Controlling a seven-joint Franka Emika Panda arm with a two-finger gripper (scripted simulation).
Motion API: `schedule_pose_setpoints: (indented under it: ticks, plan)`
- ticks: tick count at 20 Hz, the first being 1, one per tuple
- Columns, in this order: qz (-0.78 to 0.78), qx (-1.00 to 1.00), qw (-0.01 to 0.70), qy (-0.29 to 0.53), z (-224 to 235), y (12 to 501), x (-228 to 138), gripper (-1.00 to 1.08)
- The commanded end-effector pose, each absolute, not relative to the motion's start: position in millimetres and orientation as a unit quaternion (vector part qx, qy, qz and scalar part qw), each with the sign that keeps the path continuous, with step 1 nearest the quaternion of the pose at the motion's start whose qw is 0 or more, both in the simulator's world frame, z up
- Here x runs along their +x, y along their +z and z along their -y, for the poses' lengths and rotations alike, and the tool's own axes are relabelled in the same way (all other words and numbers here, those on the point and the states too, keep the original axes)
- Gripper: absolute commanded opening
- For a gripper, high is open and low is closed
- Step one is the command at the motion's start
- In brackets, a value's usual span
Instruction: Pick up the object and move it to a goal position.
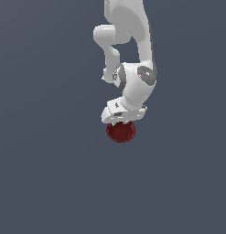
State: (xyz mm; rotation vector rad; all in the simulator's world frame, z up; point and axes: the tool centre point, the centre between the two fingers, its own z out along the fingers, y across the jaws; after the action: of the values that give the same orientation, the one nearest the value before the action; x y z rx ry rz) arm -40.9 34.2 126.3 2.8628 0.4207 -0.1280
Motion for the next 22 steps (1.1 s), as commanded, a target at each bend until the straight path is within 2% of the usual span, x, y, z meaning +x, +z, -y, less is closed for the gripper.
schedule_pose_setpoints:
  ticks: [1,12,22]
  plan:
    - [-0.174,0.973,0.145,-0.049,-43,119,-50,0.28]
    - [-0.303,0.922,0.233,-0.059,-76,91,-88,0.28]
    - [-0.376,0.882,0.276,-0.058,-94,77,-110,0.28]
